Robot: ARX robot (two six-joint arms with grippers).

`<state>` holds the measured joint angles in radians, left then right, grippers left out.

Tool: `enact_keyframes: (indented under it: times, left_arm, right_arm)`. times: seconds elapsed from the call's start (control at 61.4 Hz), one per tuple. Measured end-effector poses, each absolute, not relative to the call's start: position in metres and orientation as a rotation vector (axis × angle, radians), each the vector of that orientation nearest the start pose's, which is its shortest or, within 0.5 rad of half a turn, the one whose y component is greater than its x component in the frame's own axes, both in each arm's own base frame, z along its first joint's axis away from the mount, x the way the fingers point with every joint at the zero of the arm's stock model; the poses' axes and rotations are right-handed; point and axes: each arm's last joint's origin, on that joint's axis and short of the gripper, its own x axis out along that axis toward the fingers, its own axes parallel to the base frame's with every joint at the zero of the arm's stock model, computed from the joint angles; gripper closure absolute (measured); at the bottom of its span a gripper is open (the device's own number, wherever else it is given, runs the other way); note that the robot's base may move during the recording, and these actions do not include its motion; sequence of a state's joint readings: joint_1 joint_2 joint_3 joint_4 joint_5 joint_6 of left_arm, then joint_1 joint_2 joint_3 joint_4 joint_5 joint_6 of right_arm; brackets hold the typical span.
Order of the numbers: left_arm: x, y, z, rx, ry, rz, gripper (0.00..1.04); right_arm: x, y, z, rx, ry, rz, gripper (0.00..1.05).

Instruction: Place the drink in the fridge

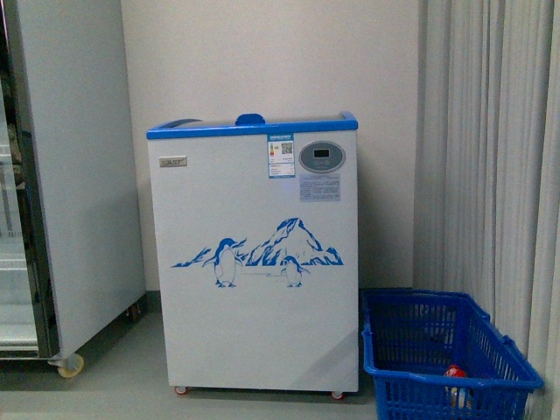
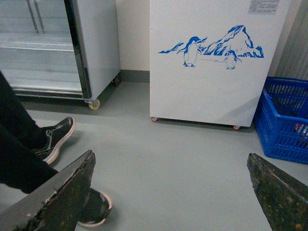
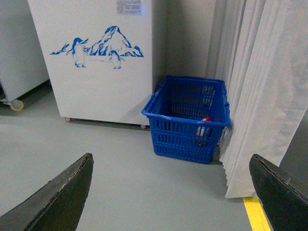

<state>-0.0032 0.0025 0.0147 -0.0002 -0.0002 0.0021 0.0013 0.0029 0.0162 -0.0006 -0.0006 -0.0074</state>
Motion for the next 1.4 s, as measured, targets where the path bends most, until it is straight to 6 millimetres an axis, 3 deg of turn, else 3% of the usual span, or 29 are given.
enact_keyframes:
  times: [1.4]
  left_arm:
    - [0.0969, -0.0003, 0.1683, 0.002, -0.012, -0.003, 0.08]
  right_arm:
    - [0.0969, 0.0001, 0.1688, -0.007, -0.013, 0.002, 0.08]
